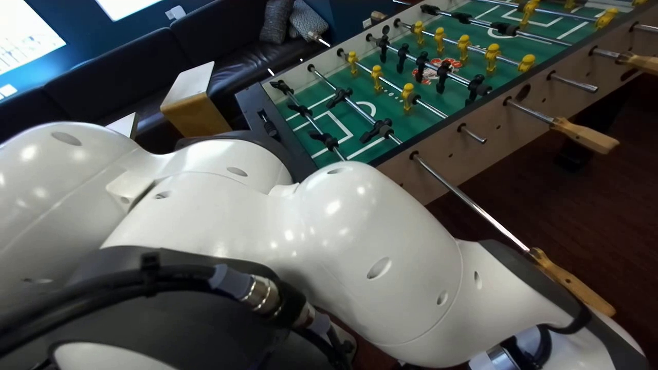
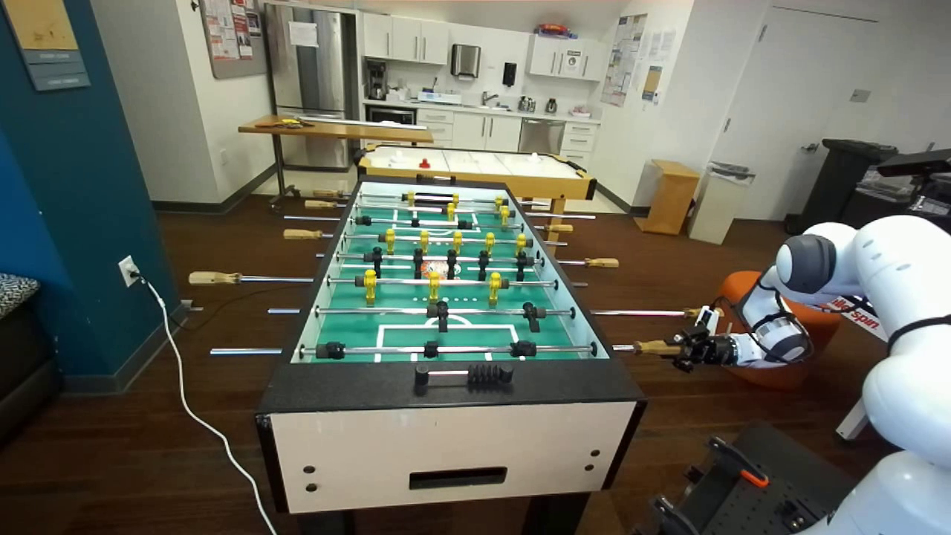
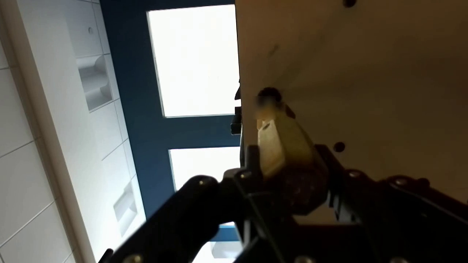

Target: Twist and then pull the first rod on the right side of the foosball table

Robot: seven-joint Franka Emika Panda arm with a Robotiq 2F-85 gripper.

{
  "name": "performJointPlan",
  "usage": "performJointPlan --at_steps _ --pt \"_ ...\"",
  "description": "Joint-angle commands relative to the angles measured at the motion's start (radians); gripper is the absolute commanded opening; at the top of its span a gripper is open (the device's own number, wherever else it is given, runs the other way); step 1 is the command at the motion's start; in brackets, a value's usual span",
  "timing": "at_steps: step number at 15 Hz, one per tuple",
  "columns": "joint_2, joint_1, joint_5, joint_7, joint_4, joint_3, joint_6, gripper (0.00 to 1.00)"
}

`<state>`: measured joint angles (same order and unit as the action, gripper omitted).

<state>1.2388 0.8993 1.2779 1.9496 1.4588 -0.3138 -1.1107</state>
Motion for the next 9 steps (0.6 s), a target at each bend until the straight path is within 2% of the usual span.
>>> performJointPlan --at_steps 1,9 --pt "-0.007 0.013 -0.017 -0.025 -0.015 0.007 0.044 0.15" --pt "-0.056 -0.006 -0.07 -0.469 0.008 -0.023 0.0 0.15"
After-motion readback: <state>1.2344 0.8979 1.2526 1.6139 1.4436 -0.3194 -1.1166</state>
